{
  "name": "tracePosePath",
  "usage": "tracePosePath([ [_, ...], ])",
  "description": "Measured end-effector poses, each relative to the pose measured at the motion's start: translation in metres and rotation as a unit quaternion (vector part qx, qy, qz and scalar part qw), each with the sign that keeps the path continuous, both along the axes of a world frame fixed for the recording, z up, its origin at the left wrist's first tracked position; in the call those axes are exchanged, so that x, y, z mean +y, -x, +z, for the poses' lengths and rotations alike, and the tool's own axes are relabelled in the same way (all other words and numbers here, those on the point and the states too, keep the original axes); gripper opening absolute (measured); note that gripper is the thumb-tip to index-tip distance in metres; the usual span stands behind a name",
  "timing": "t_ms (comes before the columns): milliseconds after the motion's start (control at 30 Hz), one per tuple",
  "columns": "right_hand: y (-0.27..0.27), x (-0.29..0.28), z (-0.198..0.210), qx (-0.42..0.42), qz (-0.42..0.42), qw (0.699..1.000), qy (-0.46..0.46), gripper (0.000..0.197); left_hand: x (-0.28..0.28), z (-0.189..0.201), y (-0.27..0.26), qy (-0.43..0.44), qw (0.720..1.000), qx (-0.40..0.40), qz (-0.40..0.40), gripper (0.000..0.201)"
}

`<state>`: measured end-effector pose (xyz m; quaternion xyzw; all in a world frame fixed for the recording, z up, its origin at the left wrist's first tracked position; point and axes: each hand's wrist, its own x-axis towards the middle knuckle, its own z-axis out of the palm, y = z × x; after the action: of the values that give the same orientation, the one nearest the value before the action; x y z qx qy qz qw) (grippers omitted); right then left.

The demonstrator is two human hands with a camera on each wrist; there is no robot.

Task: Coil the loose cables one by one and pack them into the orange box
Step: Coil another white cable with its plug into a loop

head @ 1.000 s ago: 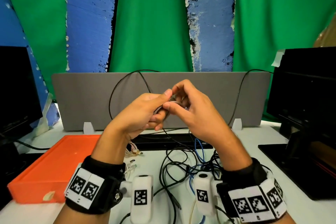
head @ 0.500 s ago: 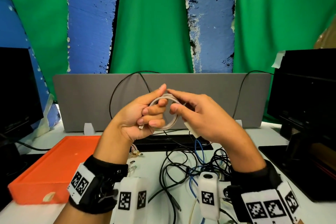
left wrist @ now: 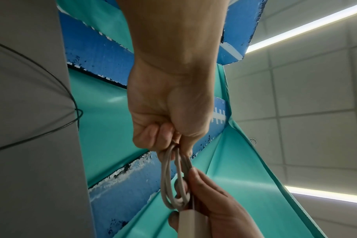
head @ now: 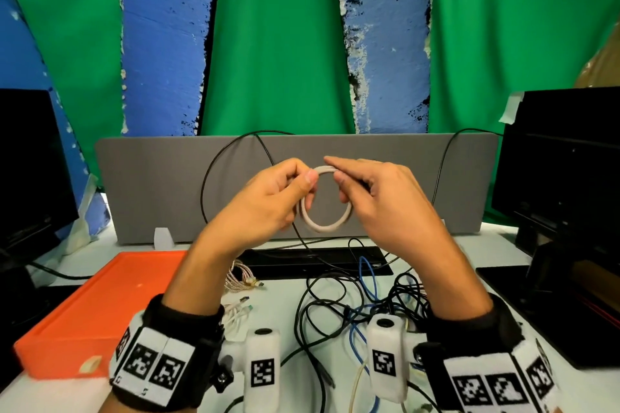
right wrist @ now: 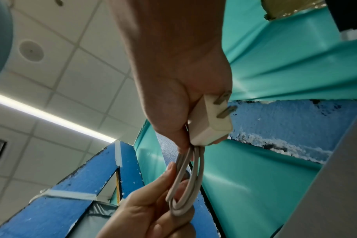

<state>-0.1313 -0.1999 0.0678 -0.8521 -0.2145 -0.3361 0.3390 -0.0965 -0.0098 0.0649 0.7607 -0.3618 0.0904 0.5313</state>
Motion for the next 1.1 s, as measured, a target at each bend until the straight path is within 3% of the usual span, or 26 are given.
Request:
tracePosePath([
  [100, -0.002, 0.001, -0.001, 0.041, 0.049, 0.996, -0.062, 0.031, -0.003, -0.002, -0.002, 0.045, 0.999, -0.020, 0.011, 0.030],
  [233, 0.000, 0.000, 0.000, 0.052, 0.041, 0.997, -0.031, 0.023, -0.010, -0.001, 0.001, 0.109, 0.994, 0.021, 0.003, 0.025],
  [300, 0.000, -0.002, -0.001, 0.036, 0.013, 0.999, -0.014, 0.021, -0.010, -0.001, -0.001, 0.079, 0.996, 0.001, 0.036, 0.028],
  [400, -0.002, -0.005, -0.002, 0.025, -0.040, 0.999, 0.020, 0.023, -0.006, 0.000, 0.001, -0.038, 0.978, -0.107, 0.176, 0.027],
  [500, -0.004, -0.003, -0.004, 0.008, -0.085, 0.995, 0.057, 0.023, -0.002, 0.005, 0.006, -0.043, 0.962, -0.132, 0.235, 0.030],
  [667, -0.003, 0.002, -0.005, -0.002, -0.093, 0.992, 0.081, 0.022, 0.001, 0.012, 0.012, 0.069, 0.992, 0.009, 0.109, 0.026],
  [767, -0.001, 0.002, -0.004, 0.006, -0.068, 0.996, 0.050, 0.023, 0.006, 0.011, 0.011, 0.007, 0.997, -0.009, 0.074, 0.014],
  [833, -0.001, 0.003, -0.003, 0.020, -0.037, 0.999, 0.020, 0.024, 0.009, 0.009, 0.008, -0.004, 0.994, -0.043, 0.103, 0.009],
  [933, 0.000, 0.003, -0.002, 0.036, 0.007, 0.999, -0.021, 0.025, 0.006, 0.007, 0.005, 0.042, 0.996, 0.001, 0.080, 0.033],
  [1000, 0.001, 0.003, -0.002, 0.041, 0.016, 0.999, -0.023, 0.026, 0.002, 0.005, 0.005, 0.043, 0.997, 0.055, 0.032, 0.038],
  [1100, 0.000, 0.004, -0.003, 0.057, 0.009, 0.998, -0.017, 0.031, -0.007, 0.002, 0.006, -0.006, 0.996, 0.000, 0.086, 0.016],
])
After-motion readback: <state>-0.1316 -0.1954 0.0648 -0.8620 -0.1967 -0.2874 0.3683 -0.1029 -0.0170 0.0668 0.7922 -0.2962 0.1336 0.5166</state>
